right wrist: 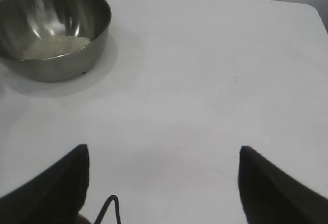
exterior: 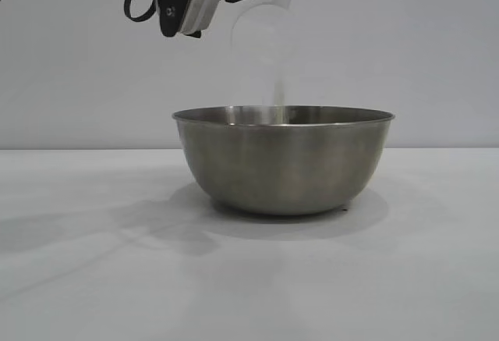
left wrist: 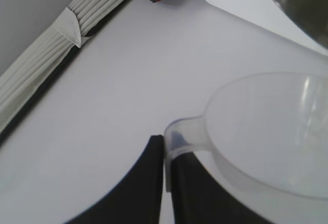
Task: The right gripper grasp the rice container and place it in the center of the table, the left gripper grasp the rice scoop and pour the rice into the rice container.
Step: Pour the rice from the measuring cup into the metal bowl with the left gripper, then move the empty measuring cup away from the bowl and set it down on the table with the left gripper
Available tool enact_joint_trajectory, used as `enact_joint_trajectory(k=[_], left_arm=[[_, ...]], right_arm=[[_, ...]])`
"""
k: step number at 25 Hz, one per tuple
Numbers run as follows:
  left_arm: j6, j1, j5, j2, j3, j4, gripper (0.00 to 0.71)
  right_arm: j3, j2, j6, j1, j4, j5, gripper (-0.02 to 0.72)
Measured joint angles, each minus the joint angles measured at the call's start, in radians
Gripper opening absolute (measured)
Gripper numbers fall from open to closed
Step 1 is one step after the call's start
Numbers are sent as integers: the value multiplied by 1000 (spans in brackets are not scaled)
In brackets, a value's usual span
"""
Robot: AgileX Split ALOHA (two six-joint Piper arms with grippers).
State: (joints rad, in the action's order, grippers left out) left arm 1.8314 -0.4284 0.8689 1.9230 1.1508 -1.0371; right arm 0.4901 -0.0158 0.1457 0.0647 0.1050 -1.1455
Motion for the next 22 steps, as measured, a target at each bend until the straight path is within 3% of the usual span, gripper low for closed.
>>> enact_joint_trajectory(k=[13,19,22], left_arm=[[225,0,2,0,0,2,0],[216,0,2,0,0,28,0],[79,0,2,0,0,54,0]], right_arm=[[0,0,0,0,0,0,566],[0,0,0,0,0,0,566],[0,0,0,0,0,0,566]])
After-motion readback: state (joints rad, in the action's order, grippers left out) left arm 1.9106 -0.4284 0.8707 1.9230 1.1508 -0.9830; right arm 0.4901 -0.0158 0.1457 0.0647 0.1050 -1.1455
